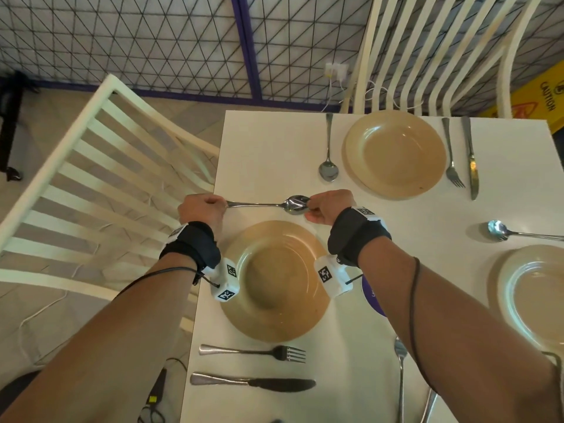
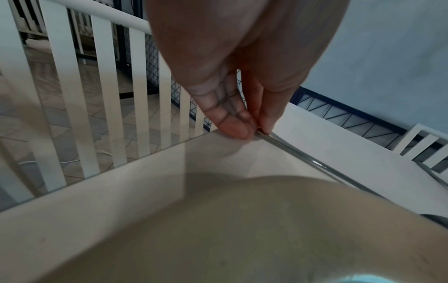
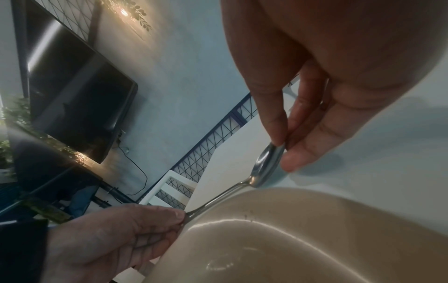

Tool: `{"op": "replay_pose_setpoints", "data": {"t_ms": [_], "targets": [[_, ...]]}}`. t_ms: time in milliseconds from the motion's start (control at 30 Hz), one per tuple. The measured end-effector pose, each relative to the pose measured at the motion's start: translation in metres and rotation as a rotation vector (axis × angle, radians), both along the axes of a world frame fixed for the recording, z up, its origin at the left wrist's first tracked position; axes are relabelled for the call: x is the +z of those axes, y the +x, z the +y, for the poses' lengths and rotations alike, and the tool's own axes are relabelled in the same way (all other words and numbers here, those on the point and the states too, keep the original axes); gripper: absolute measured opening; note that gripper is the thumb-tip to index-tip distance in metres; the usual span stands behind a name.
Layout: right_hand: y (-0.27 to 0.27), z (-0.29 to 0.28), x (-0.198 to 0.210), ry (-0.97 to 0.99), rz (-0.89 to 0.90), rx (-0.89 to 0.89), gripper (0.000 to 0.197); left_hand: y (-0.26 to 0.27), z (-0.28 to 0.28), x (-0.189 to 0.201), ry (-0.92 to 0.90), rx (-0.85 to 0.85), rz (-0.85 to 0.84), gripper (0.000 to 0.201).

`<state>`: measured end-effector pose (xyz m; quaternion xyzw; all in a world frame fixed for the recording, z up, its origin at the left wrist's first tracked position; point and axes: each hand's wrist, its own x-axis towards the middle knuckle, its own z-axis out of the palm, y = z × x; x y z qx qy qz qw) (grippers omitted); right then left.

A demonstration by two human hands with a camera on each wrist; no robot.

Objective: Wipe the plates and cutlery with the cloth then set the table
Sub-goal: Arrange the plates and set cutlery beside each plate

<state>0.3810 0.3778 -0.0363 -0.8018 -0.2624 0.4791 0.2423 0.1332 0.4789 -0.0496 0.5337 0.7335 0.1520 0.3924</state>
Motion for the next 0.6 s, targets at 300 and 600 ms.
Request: {"op": "replay_pose_setpoints", "data": {"t_ms": [300,600], "targets": [[0.017,-0.025,0.009,0.016,0.325,-0.291,0.038,0.002,-0.013,0.020,0.050,-0.003,-0.009,0.012],[0.042,-0.174,0.068,0.126,0.218,-0.367,0.007,0.020,-0.091,0.086,0.178,-0.133,-0.277,0.011]]}}
